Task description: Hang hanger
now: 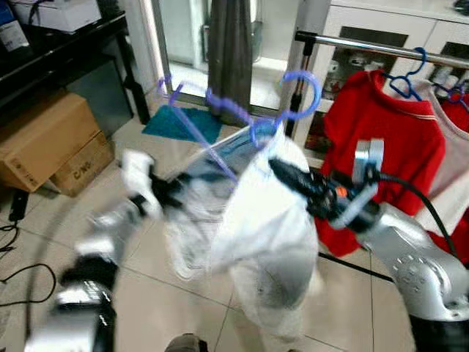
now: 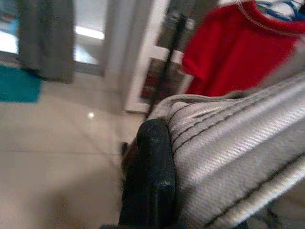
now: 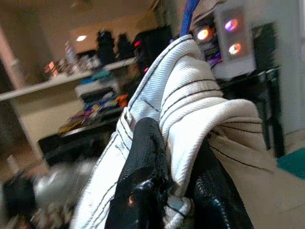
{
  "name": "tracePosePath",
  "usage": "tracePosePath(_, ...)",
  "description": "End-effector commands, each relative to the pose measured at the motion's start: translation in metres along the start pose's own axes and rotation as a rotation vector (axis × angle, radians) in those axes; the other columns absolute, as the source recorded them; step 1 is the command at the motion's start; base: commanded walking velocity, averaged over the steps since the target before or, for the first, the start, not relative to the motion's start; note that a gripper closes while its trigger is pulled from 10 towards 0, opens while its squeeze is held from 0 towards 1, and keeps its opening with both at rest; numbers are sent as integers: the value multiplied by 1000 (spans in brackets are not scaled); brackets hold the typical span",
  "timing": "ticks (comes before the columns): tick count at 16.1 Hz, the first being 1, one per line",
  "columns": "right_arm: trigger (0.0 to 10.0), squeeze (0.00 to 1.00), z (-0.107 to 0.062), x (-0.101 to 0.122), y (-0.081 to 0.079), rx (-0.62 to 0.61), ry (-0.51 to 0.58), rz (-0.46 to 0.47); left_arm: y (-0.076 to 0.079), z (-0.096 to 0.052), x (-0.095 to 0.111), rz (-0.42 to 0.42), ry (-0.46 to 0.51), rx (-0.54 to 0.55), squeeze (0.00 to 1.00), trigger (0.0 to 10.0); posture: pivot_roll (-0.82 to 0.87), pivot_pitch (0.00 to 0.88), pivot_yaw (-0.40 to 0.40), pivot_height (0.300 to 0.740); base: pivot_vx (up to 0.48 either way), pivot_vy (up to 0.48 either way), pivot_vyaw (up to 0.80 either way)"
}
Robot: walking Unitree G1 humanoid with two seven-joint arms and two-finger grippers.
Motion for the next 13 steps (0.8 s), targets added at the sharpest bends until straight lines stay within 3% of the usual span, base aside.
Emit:
tracePosePath(1,0,0,3,11,9,-59,47,-48,15,3,11,91,46,-31,0,10000,-28,0,26,740,0,0,0)
tracePosePath(2,0,0,5,5,14,-103,20,-66,27,0,12,138,66,-74,1000,10000,-29,0,28,740,0,0,0)
tracePosePath(4,0,0,6,-2,22,-159,-35,-121,31,-16,22,221,70,-100,1000,10000,-33,0,36,740,0,0,0)
tracePosePath(6,0,0,4,-7,31,-213,-80,-148,24,-28,26,253,43,-100,1000,10000,-34,0,36,740,0,0,0)
tracePosePath(9,0,0,3,-6,48,-281,-100,-181,-6,-64,28,286,-72,-69,1000,10000,-21,0,27,740,0,0,0)
tracePosePath(11,0,0,4,-4,51,-287,-96,-189,-10,-75,39,254,-62,-74,1000,10000,-15,0,24,740,0,0,0)
tracePosePath(13,0,0,5,-4,54,-294,-94,-192,7,-83,45,137,-80,-220,1000,10000,-12,0,23,740,0,0,0)
Point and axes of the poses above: a point about 5 cm out from each wrist's last joint towards the gripper, its own z axis pointing out of the wrist towards the gripper, its own x axis along the axis of the wrist's last joint, y = z × x, the point moved 4 cm from there along z, pointing out of the wrist towards the gripper, and after that the axes turned 10 degrees about -z, right-handed, at the moved point
